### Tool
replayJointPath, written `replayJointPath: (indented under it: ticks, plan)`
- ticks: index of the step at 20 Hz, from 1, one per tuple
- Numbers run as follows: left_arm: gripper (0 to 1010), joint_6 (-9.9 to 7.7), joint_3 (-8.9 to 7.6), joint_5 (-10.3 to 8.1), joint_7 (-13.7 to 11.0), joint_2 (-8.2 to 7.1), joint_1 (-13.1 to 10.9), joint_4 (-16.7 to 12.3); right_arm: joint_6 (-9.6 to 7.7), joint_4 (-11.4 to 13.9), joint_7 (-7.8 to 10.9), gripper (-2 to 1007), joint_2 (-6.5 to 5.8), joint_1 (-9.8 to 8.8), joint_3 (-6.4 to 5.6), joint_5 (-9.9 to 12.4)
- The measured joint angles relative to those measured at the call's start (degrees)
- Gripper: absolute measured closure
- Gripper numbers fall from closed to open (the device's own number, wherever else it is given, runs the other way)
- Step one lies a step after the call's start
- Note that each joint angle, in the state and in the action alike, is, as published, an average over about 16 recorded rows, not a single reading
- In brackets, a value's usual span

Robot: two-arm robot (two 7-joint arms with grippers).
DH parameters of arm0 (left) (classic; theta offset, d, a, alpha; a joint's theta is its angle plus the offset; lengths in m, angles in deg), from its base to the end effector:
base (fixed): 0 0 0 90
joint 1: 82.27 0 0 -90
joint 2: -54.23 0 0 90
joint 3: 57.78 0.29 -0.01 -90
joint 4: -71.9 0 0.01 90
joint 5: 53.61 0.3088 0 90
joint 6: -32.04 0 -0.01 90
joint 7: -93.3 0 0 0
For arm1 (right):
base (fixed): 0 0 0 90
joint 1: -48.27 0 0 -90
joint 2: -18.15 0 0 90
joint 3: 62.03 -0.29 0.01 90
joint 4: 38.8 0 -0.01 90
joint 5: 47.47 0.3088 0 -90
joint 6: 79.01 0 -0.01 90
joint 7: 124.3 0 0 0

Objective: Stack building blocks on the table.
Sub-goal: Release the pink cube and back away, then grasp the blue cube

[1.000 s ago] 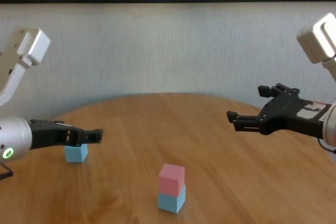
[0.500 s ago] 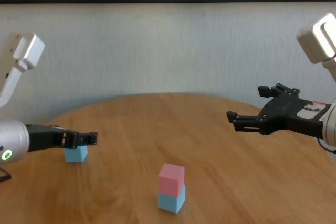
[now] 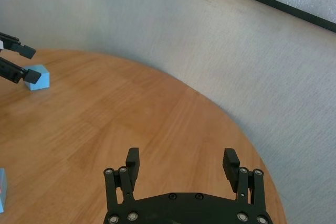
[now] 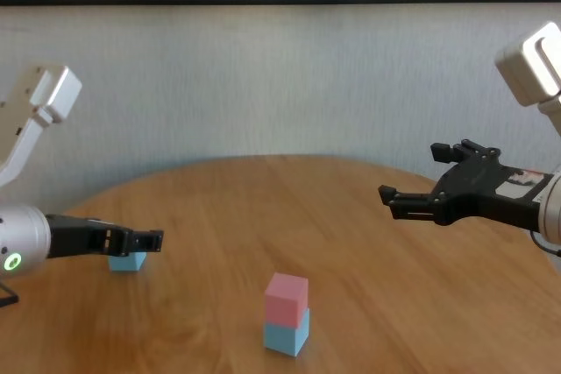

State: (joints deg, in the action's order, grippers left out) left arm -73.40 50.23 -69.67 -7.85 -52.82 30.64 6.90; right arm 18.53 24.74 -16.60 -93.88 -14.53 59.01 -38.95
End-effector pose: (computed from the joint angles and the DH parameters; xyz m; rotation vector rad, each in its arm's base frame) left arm 0.4294 0.0405 -0.3001 0.3651 0.2143 1.2223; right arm 0.4343 -0.0258 -0.2985 -0.3307 -0.2608 -0.9181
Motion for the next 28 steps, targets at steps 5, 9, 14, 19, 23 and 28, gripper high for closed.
replayJointPath:
  ticks: [5, 9, 14, 19, 23, 28]
  plan:
    - [11, -0.39, -0.17, 0.64, -0.6, 0.38, 0.6, 1.0, 0.00, 0.0, 0.00, 4, 0.00, 0.00, 0.00, 0.0]
    - [11, -0.70, -0.49, 1.01, -0.8, 0.77, 1.0, 1.6, 0.00, 0.0, 0.00, 4, 0.00, 0.00, 0.00, 0.0]
    - [11, -1.20, -1.02, 1.45, -0.8, 1.38, 1.4, 2.4, 0.00, 0.0, 0.00, 4, 0.00, 0.00, 0.00, 0.0]
    - [11, -1.50, -1.47, 1.95, -0.9, 2.02, 2.0, 3.6, 0.00, 0.0, 0.00, 4, 0.00, 0.00, 0.00, 0.0]
    - [11, -1.58, -1.72, 2.46, -1.1, 2.49, 2.4, 4.7, 0.00, 0.0, 0.00, 4, 0.00, 0.00, 0.00, 0.0]
    - [11, -1.58, -1.86, 3.09, -1.7, 2.86, 3.0, 5.7, 0.00, 0.0, 0.00, 4, 0.00, 0.00, 0.00, 0.0]
